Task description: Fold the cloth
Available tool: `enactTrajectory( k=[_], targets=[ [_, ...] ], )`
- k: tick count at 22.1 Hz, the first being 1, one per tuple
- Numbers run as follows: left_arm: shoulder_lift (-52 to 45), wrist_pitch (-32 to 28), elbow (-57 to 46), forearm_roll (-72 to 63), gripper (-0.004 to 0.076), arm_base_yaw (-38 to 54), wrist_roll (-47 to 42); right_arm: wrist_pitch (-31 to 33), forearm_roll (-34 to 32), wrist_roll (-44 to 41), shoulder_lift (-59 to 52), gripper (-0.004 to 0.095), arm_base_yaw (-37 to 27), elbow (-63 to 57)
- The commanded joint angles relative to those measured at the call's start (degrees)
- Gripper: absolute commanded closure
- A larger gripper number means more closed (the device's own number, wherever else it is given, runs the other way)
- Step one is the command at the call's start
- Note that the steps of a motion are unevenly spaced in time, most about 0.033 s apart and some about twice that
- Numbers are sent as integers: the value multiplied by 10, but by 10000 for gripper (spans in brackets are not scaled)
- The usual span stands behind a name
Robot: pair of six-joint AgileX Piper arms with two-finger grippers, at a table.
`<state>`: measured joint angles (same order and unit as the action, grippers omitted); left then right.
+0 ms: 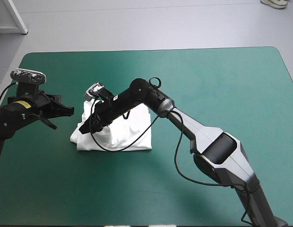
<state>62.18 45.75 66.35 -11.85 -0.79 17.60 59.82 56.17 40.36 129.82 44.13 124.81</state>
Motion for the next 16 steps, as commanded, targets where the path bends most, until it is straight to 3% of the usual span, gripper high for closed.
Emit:
enactTrajectory(
  k=[1, 3, 5, 7, 10, 11, 13, 16],
  targets=[
    [-8, -41, 16, -15, 705, 0, -5, 77, 93, 57, -40, 558, -1, 36],
    [-8, -43, 16, -15, 705, 0, -5, 77, 120, 53, -41, 594, -6, 36],
    [-8, -42, 16, -15, 705, 0, -5, 77, 86, 4, -45, 601, -21, 36],
    [-8, -38, 16, -10, 705, 0, -5, 77, -16, -52, -65, 601, -41, 36],
    [-8, -32, 16, -11, 705, 0, -5, 77, -230, -160, -108, 608, -70, 32],
    [-8, -32, 16, -11, 705, 0, -5, 77, -263, -179, -118, 608, -78, 23],
    [-8, -32, 16, -11, 705, 0, -5, 77, -268, -186, -139, 608, -97, -11],
    [-8, -26, 16, -10, 705, 0, -5, 71, -220, -165, -176, 608, -128, -91]
  ],
)
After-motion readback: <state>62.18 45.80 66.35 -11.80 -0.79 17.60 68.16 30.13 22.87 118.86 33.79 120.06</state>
